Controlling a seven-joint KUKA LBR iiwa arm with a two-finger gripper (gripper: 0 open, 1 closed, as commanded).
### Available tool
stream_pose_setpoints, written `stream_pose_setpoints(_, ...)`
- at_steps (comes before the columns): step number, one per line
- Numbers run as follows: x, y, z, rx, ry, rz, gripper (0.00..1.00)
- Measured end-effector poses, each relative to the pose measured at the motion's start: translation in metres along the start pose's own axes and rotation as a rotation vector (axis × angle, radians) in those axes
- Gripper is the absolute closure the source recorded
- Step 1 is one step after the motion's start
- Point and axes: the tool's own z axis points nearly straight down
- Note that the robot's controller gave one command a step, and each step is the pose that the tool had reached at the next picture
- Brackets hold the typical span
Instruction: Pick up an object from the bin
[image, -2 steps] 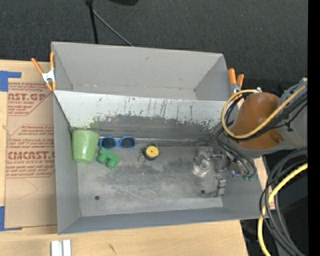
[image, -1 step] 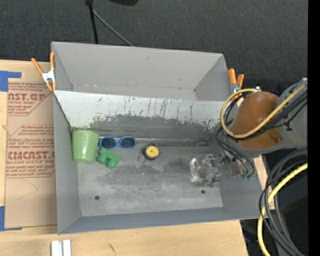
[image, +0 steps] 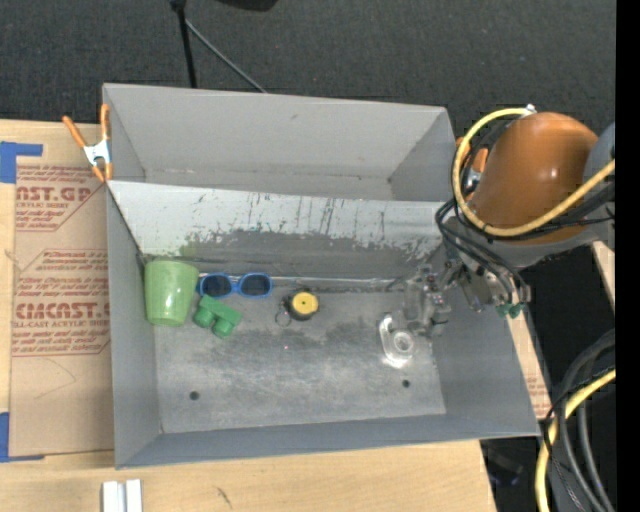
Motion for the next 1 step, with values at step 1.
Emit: stream_pose_setpoints(1,-0.0028,0.0406,0.0719,-0.005,0.015,0.118,1.00)
